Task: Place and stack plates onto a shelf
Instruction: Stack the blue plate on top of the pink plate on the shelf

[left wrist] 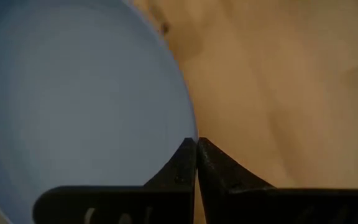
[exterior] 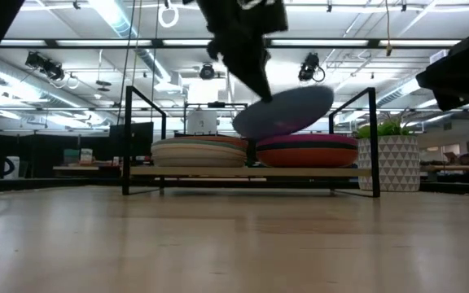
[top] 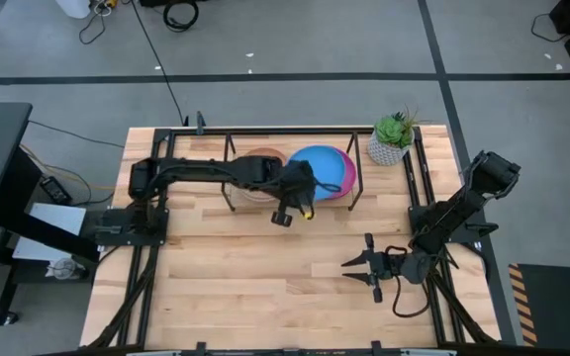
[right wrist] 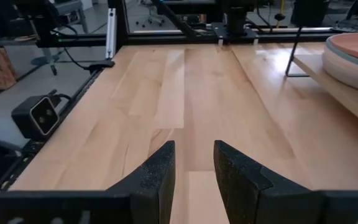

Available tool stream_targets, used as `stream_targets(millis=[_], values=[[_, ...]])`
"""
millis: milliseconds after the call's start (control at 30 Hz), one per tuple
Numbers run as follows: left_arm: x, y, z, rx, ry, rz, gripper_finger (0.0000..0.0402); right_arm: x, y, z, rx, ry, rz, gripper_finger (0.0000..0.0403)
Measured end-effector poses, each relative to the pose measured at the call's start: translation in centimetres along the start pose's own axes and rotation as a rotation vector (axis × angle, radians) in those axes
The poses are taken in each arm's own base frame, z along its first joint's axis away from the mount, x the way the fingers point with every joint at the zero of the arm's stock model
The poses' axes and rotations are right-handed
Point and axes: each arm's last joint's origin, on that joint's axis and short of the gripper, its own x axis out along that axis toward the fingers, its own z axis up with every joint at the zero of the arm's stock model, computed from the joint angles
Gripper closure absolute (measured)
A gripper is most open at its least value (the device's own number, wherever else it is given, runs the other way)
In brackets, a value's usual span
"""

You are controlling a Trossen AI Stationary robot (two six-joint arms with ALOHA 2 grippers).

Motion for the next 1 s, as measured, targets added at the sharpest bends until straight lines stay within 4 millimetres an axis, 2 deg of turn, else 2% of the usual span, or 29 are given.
stream_targets(millis=[133,267,400,700,800,1000], values=[[0.9,1.0,-0.2,0.017,-0.014,0.024,0.0393,-0.2,0.1,0.0,-0.003,-0.011,-0.027,0.0286],[1.5,1.0,0.5,0.08,-0.077,0.036,0.0393,-0.2,0.1,0.0,0.004,-0.013,-0.033,0.0286],[2.3,1.3,0.3,0.072,-0.106,-0.006,0.0393,-0.2,0.2,-0.2,0.016,-0.008,-0.03,0.0286],[3.9,0.9,-0.6,0.046,-0.033,-0.077,0.0393,-0.2,0.7,-0.3,0.019,-0.013,-0.015,0.0286],[3.9,0.9,-0.5,0.041,-0.036,-0.064,0.0372,-0.3,0.8,-0.3,0.015,-0.015,-0.012,0.0286],[4.2,1.5,-0.3,0.013,-0.061,-0.002,0.0297,-0.3,0.8,-0.3,0.014,-0.019,-0.022,0.0286]])
